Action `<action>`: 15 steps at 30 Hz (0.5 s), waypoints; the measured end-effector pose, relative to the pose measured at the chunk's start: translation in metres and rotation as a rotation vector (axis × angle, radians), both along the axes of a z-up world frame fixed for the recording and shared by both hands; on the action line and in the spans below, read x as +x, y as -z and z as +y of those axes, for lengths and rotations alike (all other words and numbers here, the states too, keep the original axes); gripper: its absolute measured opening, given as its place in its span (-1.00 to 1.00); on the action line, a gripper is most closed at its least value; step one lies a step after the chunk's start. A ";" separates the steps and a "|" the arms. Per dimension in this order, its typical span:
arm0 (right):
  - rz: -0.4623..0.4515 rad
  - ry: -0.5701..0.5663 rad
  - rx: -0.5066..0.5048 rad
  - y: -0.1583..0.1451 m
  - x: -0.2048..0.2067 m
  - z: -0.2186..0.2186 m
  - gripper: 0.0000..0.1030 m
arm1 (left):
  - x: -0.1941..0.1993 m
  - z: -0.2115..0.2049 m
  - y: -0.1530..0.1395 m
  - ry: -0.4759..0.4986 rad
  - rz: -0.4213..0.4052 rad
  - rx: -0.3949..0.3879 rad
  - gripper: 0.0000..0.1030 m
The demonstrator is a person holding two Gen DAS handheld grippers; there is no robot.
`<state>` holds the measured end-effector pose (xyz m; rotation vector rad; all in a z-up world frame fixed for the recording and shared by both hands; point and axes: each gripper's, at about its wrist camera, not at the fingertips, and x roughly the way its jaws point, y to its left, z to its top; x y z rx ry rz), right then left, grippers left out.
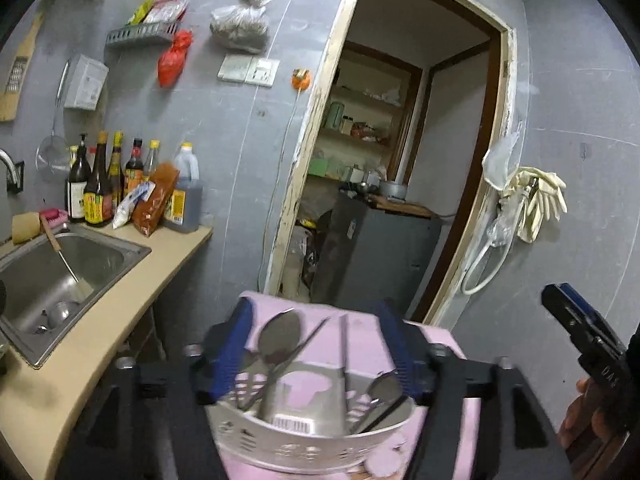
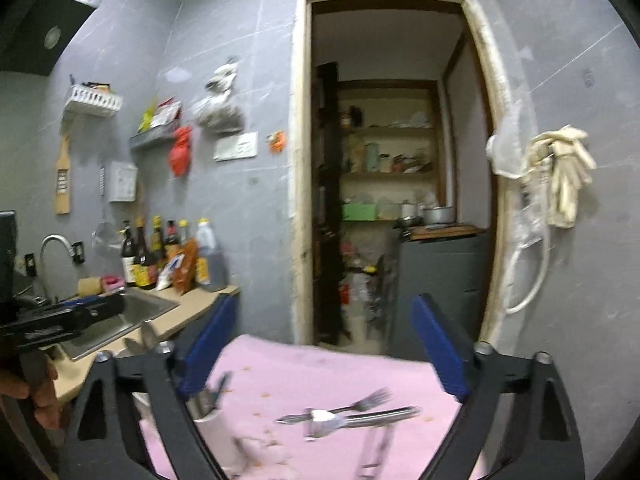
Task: Organize utensils
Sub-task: 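Open the left tool over the white caddy while the right tool releases its spoon, then move both tools back over the remaining utensils on the cloth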
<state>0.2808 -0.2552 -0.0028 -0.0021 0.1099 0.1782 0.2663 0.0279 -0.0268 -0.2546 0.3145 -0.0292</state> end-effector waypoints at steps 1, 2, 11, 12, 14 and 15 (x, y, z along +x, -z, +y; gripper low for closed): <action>-0.006 0.011 -0.009 -0.004 0.000 -0.009 0.95 | -0.003 -0.008 -0.004 -0.002 -0.012 0.002 0.58; -0.010 0.020 -0.017 -0.008 0.000 -0.017 0.97 | -0.004 -0.017 -0.010 -0.004 -0.025 0.006 0.72; -0.030 0.105 -0.069 -0.028 -0.004 -0.072 0.97 | -0.002 -0.105 -0.034 -0.008 -0.091 0.101 0.99; -0.027 0.110 -0.072 -0.028 -0.004 -0.076 0.97 | -0.002 -0.113 -0.035 -0.002 -0.095 0.110 0.99; -0.020 0.118 -0.076 -0.027 -0.005 -0.086 0.97 | 0.000 -0.132 -0.033 0.017 -0.096 0.128 0.99; -0.016 0.121 -0.079 -0.026 -0.005 -0.090 0.97 | 0.001 -0.140 -0.032 0.028 -0.092 0.132 0.99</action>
